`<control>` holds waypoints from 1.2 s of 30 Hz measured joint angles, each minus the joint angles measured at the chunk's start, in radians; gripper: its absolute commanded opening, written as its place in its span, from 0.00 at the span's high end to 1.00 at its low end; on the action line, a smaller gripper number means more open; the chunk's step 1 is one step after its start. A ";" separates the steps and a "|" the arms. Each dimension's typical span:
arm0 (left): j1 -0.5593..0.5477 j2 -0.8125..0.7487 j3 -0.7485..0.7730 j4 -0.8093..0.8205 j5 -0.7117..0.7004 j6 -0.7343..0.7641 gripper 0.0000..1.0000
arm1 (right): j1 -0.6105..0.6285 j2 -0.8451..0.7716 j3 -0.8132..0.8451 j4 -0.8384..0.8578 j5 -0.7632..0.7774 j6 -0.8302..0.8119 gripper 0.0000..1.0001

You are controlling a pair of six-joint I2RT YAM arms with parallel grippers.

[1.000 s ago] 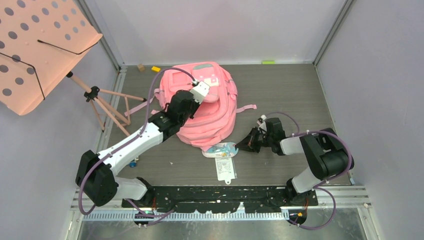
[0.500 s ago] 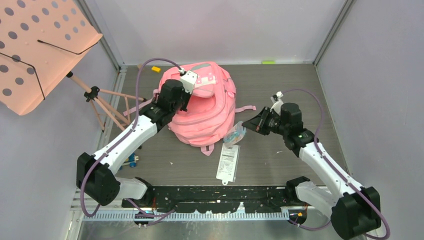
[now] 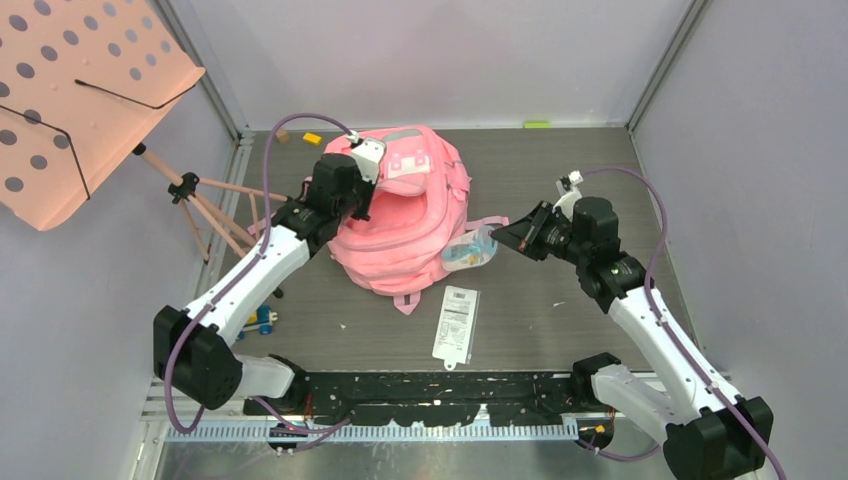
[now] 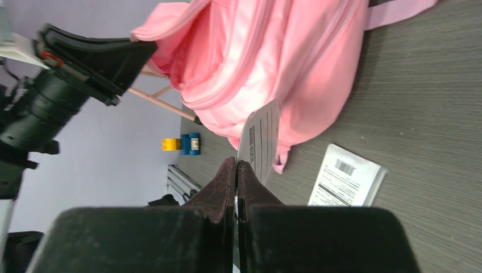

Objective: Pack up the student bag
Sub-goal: Pick up the stationery from the center of the board, then place the stationery in the student bag.

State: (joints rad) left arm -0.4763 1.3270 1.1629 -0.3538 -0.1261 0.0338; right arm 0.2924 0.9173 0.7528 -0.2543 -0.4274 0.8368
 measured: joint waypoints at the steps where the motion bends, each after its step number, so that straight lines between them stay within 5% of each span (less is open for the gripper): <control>1: 0.001 0.001 0.000 -0.001 0.007 -0.002 1.00 | 0.000 -0.004 0.005 0.009 0.000 0.014 0.99; 20: 0.008 0.016 0.013 -0.019 0.085 -0.027 1.00 | 0.259 0.133 0.185 0.256 0.126 0.163 0.99; 36: 0.008 0.015 0.013 -0.019 0.090 -0.035 1.00 | 0.317 0.206 0.193 0.308 0.252 0.169 0.99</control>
State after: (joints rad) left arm -0.4679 1.3422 1.1763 -0.3733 -0.0357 -0.0010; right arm 0.6098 1.1233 0.9459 0.0536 -0.1753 1.0054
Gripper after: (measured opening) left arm 0.055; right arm 0.039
